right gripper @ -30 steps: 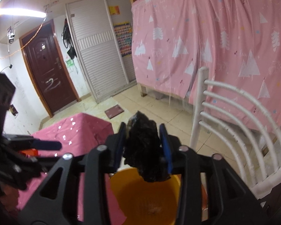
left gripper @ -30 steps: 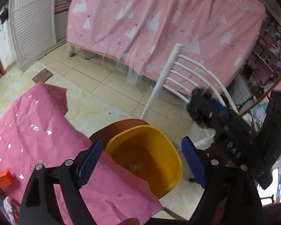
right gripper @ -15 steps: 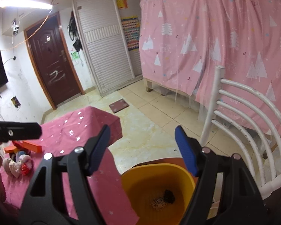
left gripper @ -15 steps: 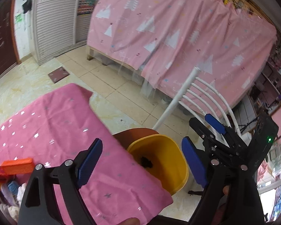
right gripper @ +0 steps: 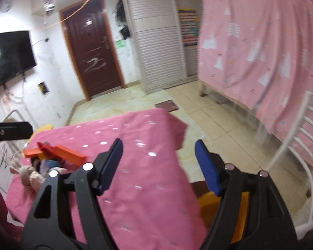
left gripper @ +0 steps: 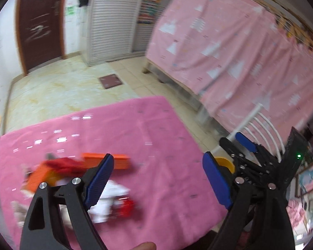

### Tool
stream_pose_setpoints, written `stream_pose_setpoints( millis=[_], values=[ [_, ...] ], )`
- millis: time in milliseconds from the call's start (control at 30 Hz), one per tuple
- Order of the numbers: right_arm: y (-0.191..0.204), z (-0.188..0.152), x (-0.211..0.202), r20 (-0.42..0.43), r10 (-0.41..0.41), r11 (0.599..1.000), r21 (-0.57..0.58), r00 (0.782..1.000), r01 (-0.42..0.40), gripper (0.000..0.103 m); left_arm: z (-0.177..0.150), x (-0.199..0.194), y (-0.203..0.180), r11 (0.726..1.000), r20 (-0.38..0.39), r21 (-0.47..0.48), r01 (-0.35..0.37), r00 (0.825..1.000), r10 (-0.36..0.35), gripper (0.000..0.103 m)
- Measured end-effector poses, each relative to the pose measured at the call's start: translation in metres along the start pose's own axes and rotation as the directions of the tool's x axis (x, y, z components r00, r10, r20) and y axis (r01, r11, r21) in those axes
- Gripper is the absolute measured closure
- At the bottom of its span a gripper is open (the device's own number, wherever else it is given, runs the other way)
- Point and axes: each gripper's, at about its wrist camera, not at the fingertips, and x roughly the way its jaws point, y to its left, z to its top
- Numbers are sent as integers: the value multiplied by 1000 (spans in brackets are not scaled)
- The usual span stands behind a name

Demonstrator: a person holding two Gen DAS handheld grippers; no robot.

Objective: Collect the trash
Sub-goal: 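Move both open tools back over the pile on the table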

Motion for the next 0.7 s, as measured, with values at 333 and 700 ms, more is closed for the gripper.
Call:
stream_pose_setpoints(
  millis=[333,700],
  values=[
    [110,16,44,-93,226,957,-164,970,-238,34,-24,-66,144,959,45,-179,-220,972,231,24],
    [222,6,100,-283,327,842,-346,901,-415,34,-108,-58,226,912,-83,-382,-150,988,128,17]
  ],
)
